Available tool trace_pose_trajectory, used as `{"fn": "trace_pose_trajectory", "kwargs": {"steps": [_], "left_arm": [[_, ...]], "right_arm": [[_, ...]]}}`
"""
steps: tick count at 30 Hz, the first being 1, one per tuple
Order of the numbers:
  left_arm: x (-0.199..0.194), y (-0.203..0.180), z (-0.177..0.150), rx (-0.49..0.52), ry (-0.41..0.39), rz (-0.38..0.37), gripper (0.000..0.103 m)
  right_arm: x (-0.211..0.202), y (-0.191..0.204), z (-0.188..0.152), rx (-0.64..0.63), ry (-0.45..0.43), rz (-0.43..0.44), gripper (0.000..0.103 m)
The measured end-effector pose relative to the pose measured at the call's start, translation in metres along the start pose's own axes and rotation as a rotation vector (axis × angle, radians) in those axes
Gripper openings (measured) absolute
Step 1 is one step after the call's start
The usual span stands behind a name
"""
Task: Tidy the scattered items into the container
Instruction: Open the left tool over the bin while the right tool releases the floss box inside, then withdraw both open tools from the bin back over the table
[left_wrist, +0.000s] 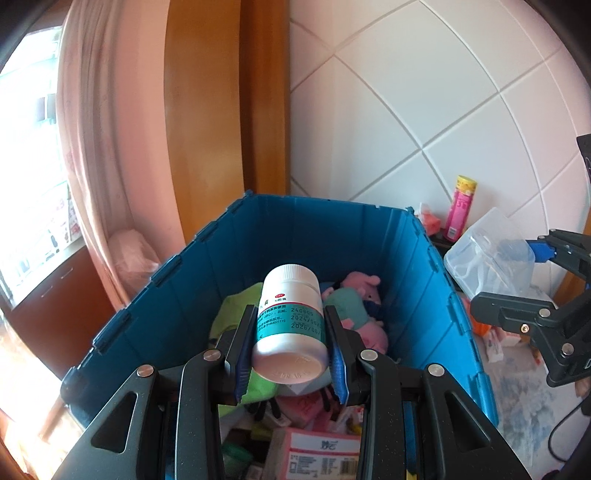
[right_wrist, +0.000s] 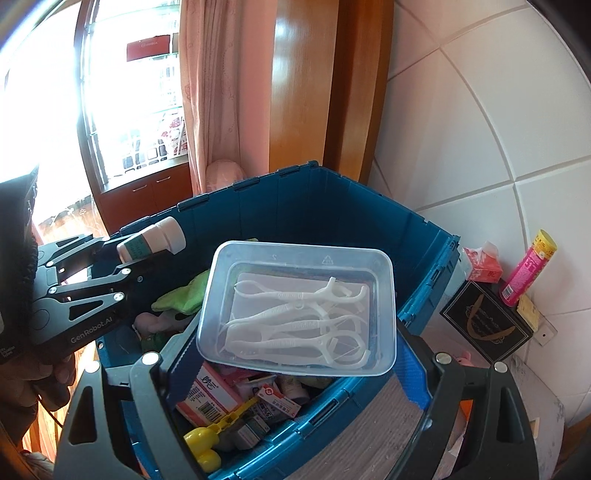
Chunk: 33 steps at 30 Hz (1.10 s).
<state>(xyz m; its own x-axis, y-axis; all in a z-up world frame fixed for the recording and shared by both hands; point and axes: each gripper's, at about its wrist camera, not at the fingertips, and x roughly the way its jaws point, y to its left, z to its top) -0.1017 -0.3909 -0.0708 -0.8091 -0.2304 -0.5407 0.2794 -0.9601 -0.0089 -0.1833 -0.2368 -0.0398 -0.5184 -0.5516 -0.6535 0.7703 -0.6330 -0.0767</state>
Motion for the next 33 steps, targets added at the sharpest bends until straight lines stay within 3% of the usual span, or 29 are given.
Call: {"fn": "trace_pose_trajectory", "kwargs": {"steps": [8,10,12,13,22,33], "left_arm": [[0.003,0.008,0.002,-0.007,-0.009,0.003,0.034],[0.002,0.010,0.002,-0.016,-0.016,0.004,0.039],[0.002,0.011,0.002,-0.020,-0.020,0.007,0.096],[-0.001,0.011,0.002,-0.022,-0.034,0.020,0.102],[-0.006,0.001,0.002,0.001,-0.038,0.029,0.102],[-0.019,-0.049,0.006,0.057,-0.052,-0.050,0.102]], "right_arm": [[0.010,0.006,0.004,0.003,-0.001,0.014,0.089],[0.010,0.009,0.004,-0.004,-0.010,0.015,0.089],[0.011,0.012,0.005,-0.010,-0.013,0.010,0.098],[0.010,0.013,0.004,-0.012,-0.016,0.006,0.103],[0.002,0.005,-0.005,0.017,-0.022,-0.007,0.103],[-0.036,-0.028,-0.040,0.093,-0.029,-0.074,0.103]]}}
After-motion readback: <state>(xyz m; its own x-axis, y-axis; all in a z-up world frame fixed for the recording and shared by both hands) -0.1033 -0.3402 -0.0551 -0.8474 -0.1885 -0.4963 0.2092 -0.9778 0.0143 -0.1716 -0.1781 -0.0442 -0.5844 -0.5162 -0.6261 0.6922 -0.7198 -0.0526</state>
